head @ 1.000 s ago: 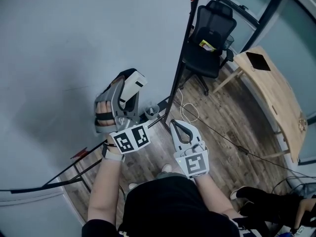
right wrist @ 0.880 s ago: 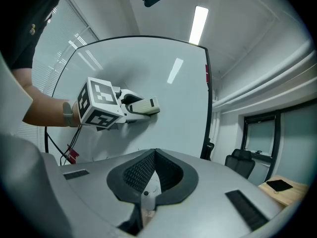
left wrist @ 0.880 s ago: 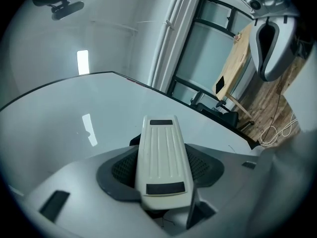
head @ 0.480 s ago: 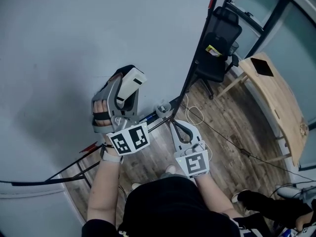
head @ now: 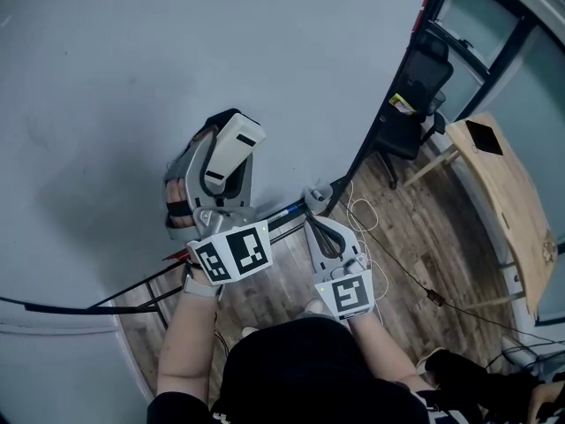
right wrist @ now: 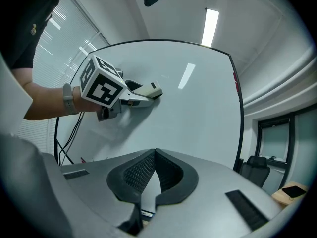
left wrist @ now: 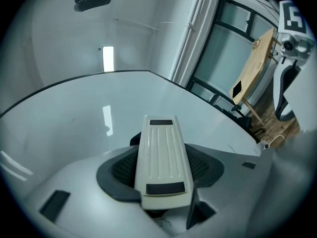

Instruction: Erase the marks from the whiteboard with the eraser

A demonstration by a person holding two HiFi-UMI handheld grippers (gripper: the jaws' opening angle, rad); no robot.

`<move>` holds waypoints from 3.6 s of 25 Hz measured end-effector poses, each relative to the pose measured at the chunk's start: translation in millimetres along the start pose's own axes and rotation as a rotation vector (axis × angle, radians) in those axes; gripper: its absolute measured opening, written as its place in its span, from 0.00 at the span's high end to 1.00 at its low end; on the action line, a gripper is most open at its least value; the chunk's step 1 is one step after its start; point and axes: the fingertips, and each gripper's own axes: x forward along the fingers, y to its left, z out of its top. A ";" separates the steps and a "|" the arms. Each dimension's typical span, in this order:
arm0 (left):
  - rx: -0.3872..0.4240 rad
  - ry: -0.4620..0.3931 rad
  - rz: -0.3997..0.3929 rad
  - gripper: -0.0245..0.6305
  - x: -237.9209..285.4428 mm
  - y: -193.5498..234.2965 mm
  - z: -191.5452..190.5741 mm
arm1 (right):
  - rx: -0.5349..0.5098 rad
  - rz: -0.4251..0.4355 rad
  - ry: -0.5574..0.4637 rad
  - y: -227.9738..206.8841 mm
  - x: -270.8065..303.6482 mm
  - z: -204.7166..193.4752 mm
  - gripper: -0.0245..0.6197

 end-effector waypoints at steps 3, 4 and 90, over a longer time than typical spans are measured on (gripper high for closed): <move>-0.038 0.008 0.006 0.56 -10.4 15.0 -3.6 | 0.006 0.013 -0.011 11.0 3.3 7.7 0.92; -0.051 0.010 0.010 0.56 -14.7 20.0 -6.9 | 0.010 0.017 -0.014 16.1 5.1 9.7 0.92; -0.515 0.552 0.140 0.56 -342.9 -24.9 -214.1 | 0.034 0.784 0.018 271.6 56.1 2.6 0.92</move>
